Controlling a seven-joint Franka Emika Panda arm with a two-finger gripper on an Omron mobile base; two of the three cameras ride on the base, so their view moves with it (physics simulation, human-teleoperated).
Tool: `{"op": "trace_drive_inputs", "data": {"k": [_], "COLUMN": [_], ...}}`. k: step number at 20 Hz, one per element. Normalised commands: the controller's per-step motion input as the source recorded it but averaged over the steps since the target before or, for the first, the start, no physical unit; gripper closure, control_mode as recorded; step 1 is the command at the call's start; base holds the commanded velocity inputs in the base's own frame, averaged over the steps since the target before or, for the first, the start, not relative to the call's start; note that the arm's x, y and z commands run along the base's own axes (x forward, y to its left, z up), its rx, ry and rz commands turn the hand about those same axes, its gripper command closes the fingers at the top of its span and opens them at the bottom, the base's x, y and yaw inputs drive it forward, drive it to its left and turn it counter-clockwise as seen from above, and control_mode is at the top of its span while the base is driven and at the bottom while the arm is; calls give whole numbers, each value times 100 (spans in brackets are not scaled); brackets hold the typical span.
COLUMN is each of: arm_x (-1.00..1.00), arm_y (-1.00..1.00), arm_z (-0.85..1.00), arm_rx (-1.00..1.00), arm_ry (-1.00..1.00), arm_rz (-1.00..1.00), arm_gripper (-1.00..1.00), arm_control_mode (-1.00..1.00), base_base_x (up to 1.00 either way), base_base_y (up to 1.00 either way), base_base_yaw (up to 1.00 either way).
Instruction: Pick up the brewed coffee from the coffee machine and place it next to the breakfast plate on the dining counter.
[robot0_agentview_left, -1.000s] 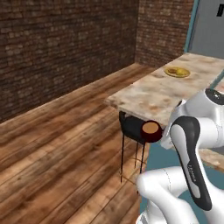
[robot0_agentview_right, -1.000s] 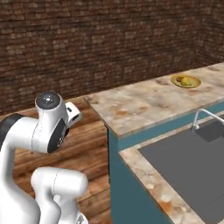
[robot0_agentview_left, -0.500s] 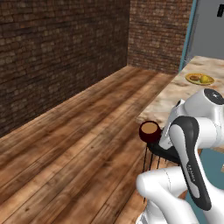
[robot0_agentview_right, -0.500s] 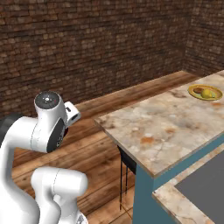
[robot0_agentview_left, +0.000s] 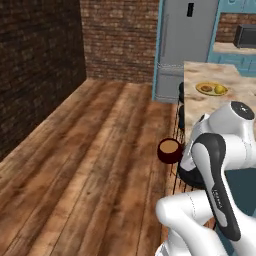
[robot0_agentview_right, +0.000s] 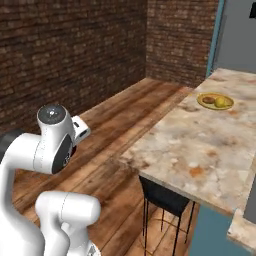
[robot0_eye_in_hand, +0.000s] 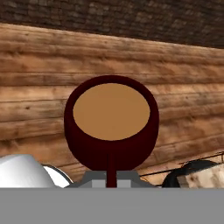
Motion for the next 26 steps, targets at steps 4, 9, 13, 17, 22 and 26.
{"op": "trace_drive_inputs", "data": {"k": [4,9,13,17,22,26], "arm_x": [0,0,0,0,0,0], "arm_y": [0,0,0,0,0,0], "arm_z": [0,0,0,0,0,0], "arm_rx": [0,0,0,0,0,0], "arm_ry": [0,0,0,0,0,0], "arm_rz": [0,0,0,0,0,0], "arm_gripper": [100,100,100,100,100,100], "arm_control_mode": [100,100,100,100,100,100], "base_base_x": [71,63,58,66,67,66], "base_base_y": [100,92,87,78,74,63], "base_base_yaw": [-64,-67,-68,-65,-65,-65]}}
